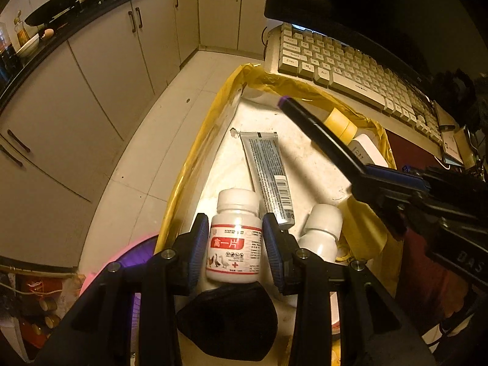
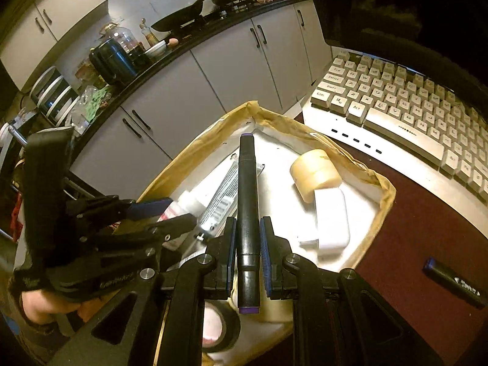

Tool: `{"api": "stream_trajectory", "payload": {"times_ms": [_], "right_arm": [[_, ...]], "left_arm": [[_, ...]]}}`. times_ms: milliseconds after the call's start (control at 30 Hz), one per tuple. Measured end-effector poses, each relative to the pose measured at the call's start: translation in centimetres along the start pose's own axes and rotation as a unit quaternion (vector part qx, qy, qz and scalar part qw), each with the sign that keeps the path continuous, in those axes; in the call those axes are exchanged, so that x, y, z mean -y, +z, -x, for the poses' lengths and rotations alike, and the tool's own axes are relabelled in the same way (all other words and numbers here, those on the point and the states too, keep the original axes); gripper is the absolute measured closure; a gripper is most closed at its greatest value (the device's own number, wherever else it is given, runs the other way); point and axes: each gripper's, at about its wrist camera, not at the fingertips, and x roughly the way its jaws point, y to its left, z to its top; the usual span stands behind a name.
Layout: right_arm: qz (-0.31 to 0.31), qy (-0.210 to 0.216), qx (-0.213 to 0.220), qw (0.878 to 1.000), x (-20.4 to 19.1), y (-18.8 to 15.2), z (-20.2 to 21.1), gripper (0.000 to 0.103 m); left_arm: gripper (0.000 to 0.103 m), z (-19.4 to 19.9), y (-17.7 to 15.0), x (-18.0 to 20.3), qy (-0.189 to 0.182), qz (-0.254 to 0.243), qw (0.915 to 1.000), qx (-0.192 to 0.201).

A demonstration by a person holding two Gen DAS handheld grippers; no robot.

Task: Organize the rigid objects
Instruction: 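Carry the pill bottle and marker over the tray with both tools, then open both tools to drop the bottle and marker into the tray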

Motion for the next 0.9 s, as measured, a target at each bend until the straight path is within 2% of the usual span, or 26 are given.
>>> {"api": "stream_trajectory", "payload": {"times_ms": [467,767,833,867,900], "right_arm": [[-0.014,-0.020,-0.023,0.999,0.9,1.4,-3.6,0.090],[-0.010,-0.018,0.000,1.000,0.9,1.2,-2.6,0.088],[-0.007,-0.019,0.007,1.000,0.6,1.0,-2.1,0.074],[-0.005,-0.019,0.016,1.000,0.5,0.9,-1.6,0.058],[-0.005,-0.016,0.023,1.000,0.4,0.8,-1.1,0.051]], "left_arm": [[0.068,0.0,-0.1,0.4,0.007,-0.010,0.9999,0.010],[0.068,0.2,-0.3,0.6,0.008,-0.004,0.9998,0.016],[0.068,0.3,-0.3,0.6,0.008,-0.003,0.9998,0.017],[0.068,0.4,-0.3,0.6,0.006,0.001,0.9998,0.017],[0.068,0.4,-0.3,0.6,0.003,0.003,0.9998,0.018]]}}
